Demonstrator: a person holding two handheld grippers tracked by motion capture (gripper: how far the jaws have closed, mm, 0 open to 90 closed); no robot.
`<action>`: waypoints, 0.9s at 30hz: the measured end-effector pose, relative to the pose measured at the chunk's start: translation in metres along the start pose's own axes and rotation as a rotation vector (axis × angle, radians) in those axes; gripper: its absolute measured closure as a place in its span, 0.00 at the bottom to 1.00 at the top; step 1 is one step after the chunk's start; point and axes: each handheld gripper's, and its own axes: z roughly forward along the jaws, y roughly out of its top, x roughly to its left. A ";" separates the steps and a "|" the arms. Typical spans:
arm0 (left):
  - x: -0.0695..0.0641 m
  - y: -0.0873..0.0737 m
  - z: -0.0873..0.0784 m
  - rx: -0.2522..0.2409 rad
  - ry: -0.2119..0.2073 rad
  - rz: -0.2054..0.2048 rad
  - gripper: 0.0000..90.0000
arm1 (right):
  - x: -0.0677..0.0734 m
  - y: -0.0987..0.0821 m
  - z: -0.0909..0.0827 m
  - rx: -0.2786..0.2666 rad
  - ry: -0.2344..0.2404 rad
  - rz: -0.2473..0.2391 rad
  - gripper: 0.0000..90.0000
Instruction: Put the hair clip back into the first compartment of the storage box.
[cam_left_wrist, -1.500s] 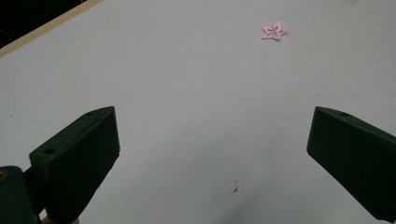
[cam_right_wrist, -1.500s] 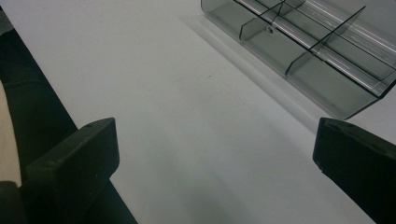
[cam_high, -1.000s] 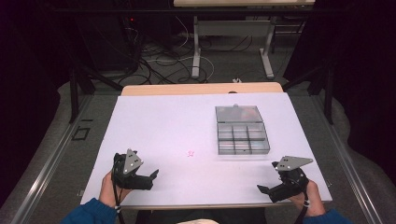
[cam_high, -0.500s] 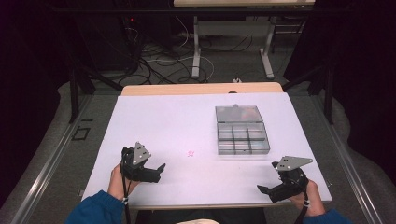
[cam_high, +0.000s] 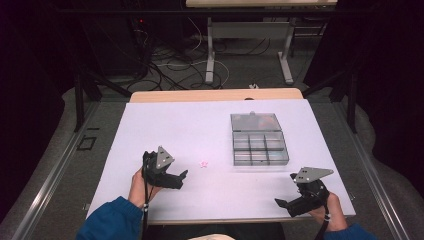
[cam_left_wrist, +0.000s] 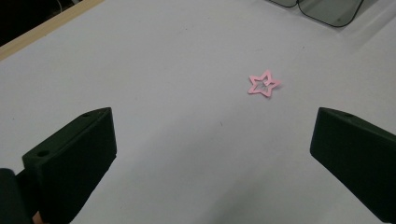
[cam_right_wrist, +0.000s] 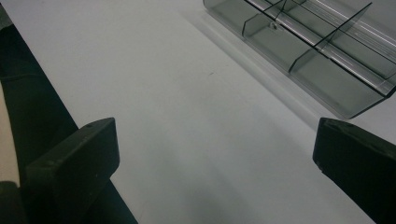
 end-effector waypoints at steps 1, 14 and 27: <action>-0.001 0.002 0.003 0.000 -0.006 -0.003 0.01 | 0.000 0.000 0.000 0.000 0.000 0.000 0.00; -0.009 0.017 0.026 0.014 -0.033 0.014 0.01 | 0.001 0.000 0.002 -0.002 -0.002 0.008 0.00; -0.013 0.026 0.039 0.026 -0.041 0.028 0.04 | 0.000 0.001 0.002 0.008 0.010 -0.004 0.00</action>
